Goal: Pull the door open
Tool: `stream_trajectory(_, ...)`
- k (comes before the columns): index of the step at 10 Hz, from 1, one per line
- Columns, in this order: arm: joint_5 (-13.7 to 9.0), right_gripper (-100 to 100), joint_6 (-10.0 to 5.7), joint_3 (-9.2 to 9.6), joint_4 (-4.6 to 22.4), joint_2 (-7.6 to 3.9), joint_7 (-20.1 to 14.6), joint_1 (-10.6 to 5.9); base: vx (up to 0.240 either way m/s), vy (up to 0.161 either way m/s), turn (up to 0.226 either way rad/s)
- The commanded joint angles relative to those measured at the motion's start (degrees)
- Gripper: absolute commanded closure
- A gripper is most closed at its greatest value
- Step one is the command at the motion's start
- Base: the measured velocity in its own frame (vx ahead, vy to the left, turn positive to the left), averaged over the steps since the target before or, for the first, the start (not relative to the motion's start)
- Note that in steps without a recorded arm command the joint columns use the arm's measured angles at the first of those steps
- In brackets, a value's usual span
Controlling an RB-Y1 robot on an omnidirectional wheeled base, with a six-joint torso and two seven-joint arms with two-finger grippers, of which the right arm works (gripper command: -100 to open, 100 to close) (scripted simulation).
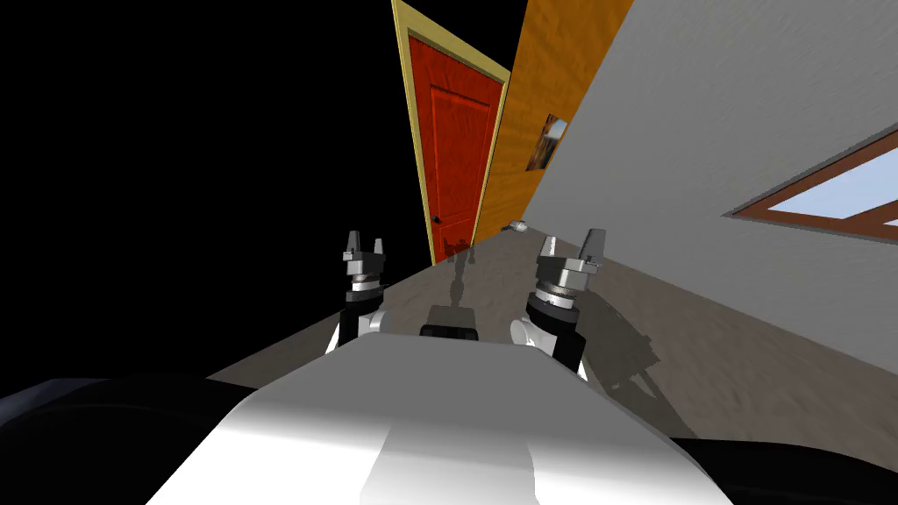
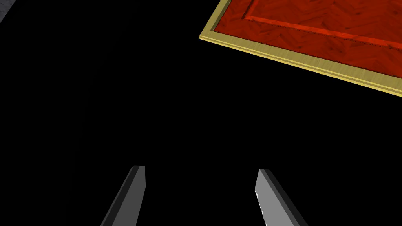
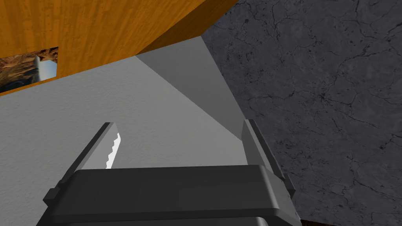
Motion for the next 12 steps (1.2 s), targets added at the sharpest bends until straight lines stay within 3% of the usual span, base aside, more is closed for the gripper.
stream_trajectory(1, -0.6, -100, -0.32, 0.20, 1.6, -0.66, 1.9, -0.34, 0.063, 0.006, 0.129)
stream_trajectory(12, -4.3, -100, -2.48, 1.51, 12.3, -3.85, 15.0, -2.59, 0.105, 0.000, 0.117)
